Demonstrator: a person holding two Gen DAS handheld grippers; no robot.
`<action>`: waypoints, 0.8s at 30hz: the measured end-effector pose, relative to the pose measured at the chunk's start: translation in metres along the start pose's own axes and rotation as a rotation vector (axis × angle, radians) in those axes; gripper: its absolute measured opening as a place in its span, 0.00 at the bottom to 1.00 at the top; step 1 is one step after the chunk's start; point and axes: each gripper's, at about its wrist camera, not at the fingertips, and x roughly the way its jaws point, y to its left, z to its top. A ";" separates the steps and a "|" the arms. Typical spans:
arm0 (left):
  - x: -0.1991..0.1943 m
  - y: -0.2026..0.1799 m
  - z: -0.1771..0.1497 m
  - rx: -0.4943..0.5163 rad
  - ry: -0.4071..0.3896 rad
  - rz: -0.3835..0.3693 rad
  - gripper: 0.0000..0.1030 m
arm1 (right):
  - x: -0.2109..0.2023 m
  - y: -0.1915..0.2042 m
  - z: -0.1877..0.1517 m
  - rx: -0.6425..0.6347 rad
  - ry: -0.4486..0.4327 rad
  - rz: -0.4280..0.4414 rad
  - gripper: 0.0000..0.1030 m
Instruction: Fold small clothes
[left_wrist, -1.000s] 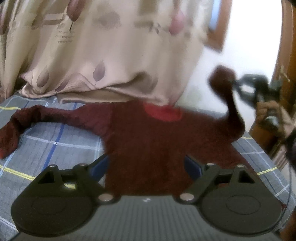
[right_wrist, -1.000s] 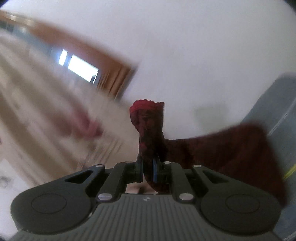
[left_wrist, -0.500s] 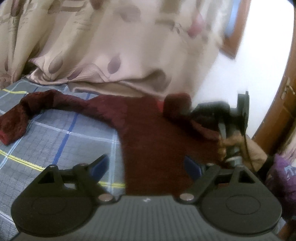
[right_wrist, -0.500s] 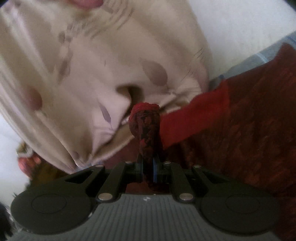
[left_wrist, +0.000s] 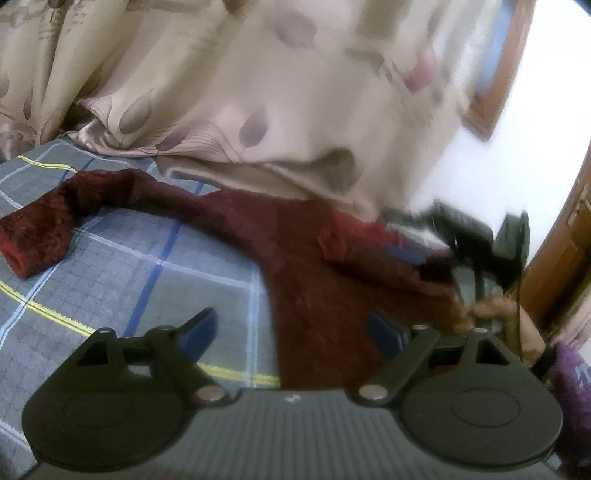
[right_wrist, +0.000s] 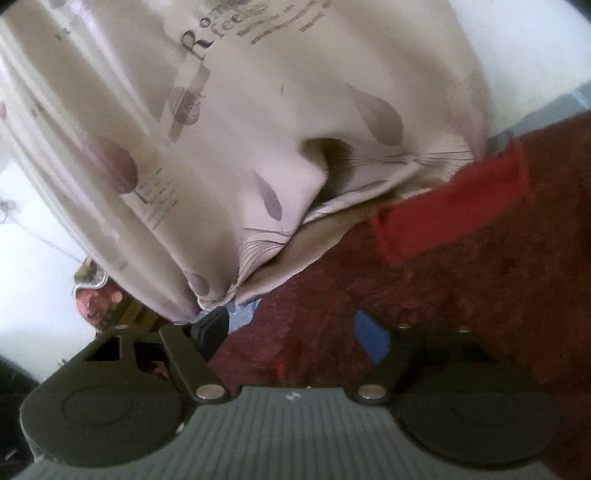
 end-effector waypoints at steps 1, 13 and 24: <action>0.002 0.004 0.004 -0.015 0.000 -0.003 0.86 | 0.000 -0.001 -0.002 0.009 0.010 -0.002 0.75; 0.026 0.051 0.039 -0.149 -0.050 -0.034 0.86 | 0.047 0.010 -0.019 -0.016 0.162 -0.037 0.60; 0.074 0.173 0.063 -0.809 -0.062 -0.082 0.86 | -0.031 0.018 -0.031 0.056 0.043 0.170 0.66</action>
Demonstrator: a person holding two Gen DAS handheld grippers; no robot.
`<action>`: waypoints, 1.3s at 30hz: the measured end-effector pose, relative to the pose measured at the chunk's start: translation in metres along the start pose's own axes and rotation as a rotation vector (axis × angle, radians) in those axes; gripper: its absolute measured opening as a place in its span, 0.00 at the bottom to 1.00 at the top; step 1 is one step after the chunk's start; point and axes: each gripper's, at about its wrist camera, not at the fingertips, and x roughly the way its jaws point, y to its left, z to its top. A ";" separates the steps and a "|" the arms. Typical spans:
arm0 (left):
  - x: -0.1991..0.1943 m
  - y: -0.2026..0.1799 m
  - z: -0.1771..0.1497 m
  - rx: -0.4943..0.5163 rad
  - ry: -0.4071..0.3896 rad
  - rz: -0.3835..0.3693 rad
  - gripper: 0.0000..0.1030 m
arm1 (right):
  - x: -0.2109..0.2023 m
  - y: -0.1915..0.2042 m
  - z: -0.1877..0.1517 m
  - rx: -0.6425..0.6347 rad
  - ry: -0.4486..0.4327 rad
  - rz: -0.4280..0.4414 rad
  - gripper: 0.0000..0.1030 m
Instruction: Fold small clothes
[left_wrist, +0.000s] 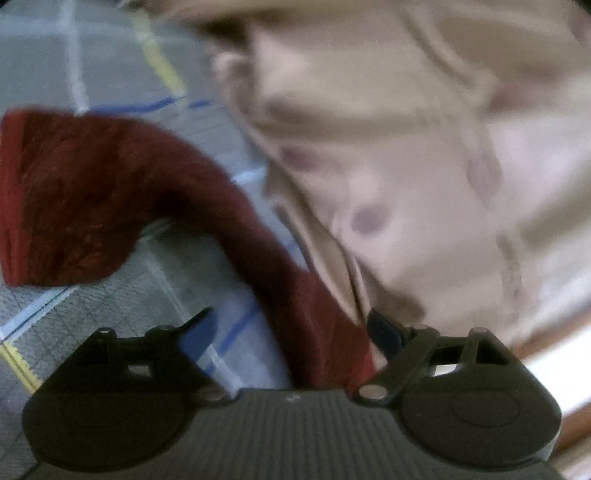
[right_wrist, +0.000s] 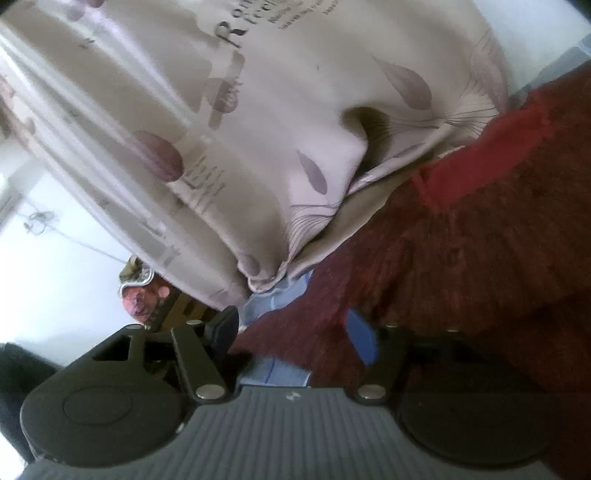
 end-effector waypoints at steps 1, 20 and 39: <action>0.002 0.005 0.003 -0.031 -0.027 0.023 0.86 | -0.004 0.002 -0.003 -0.006 0.005 -0.003 0.66; 0.009 -0.121 0.019 0.401 -0.241 0.013 0.08 | -0.071 -0.008 -0.018 0.036 -0.065 -0.045 0.69; 0.156 -0.239 -0.282 1.302 0.261 -0.079 0.23 | -0.169 -0.083 0.004 0.241 -0.327 -0.057 0.74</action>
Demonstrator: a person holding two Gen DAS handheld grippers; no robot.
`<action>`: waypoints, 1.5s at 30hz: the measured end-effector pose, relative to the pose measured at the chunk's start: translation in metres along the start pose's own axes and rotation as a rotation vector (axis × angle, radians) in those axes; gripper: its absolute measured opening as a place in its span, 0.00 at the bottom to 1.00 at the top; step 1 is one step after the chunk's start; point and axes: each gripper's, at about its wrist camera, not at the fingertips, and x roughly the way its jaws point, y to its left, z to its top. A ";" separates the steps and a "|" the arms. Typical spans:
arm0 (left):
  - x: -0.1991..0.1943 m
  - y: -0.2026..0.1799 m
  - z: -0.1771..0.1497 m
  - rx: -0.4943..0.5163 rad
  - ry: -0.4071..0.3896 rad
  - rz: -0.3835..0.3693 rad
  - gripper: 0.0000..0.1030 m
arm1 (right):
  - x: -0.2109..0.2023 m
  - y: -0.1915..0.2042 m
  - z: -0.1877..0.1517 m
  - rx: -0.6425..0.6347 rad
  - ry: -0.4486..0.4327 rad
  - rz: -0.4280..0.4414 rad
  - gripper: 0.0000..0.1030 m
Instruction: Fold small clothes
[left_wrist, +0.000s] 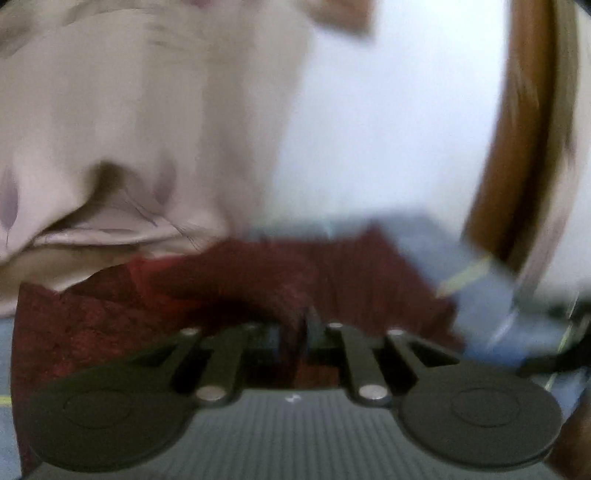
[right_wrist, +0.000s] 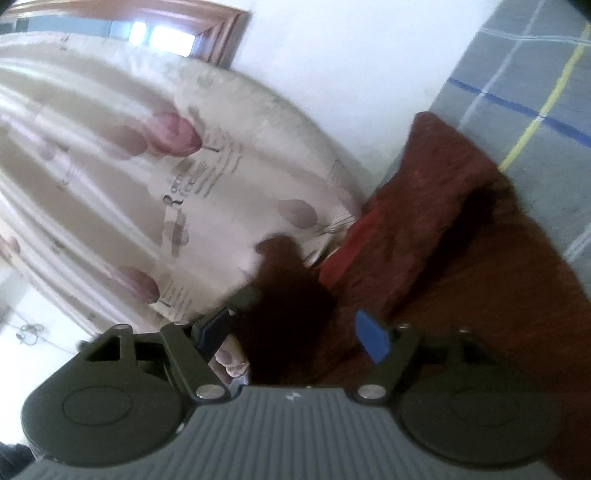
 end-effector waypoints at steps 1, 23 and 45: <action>0.002 -0.011 -0.004 0.067 -0.003 0.024 0.39 | 0.000 -0.002 0.001 0.002 0.000 -0.002 0.74; -0.134 0.061 -0.052 -0.393 -0.201 -0.066 0.97 | 0.175 0.148 0.029 -0.702 0.419 -0.368 0.75; -0.149 0.086 -0.093 -0.559 -0.097 -0.074 0.97 | 0.072 0.039 0.033 -0.405 0.267 -0.475 0.19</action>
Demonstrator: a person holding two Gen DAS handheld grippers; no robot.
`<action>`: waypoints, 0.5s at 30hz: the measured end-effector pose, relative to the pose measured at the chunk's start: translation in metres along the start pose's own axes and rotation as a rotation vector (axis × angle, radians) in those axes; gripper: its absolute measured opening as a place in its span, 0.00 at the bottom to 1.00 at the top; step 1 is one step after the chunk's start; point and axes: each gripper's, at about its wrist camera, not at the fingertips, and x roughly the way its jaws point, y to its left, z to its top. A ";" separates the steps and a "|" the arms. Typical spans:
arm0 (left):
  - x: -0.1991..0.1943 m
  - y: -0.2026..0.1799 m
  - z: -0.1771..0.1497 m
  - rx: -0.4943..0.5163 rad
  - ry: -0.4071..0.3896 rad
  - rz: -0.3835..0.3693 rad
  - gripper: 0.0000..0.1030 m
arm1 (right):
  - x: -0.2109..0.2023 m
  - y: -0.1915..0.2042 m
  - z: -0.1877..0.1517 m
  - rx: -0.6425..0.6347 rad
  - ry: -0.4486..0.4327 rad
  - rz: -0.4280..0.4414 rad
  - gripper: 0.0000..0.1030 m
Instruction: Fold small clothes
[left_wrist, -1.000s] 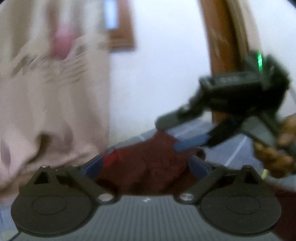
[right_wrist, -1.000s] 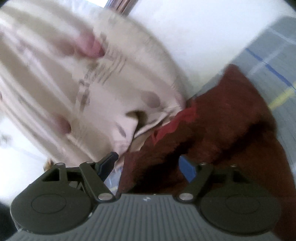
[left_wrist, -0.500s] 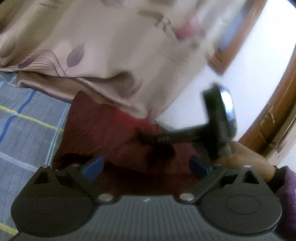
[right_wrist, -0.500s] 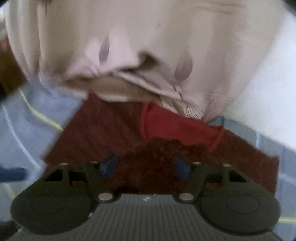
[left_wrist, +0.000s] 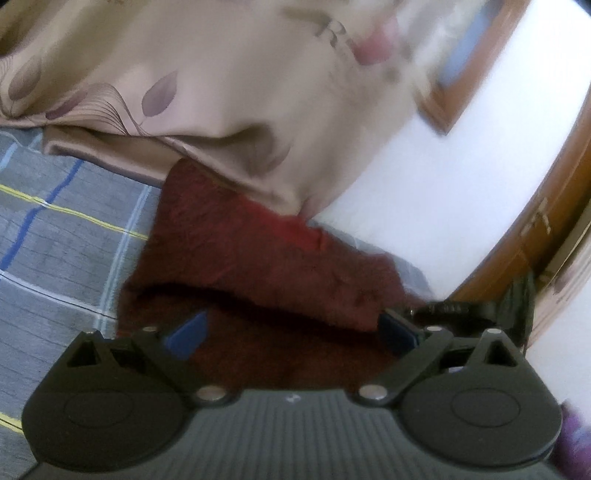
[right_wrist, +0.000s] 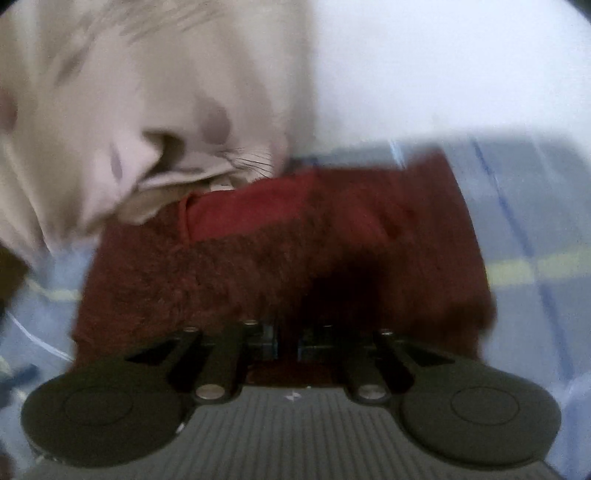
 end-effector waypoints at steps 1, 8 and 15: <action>0.001 -0.001 0.001 -0.005 -0.003 -0.007 0.97 | -0.004 -0.016 -0.005 0.087 -0.020 0.059 0.24; 0.013 -0.016 0.004 0.060 0.006 0.020 0.97 | -0.010 -0.071 -0.009 0.363 -0.114 0.261 0.50; 0.012 -0.018 -0.001 0.075 -0.006 0.023 0.97 | -0.016 -0.033 0.016 0.167 -0.147 0.193 0.14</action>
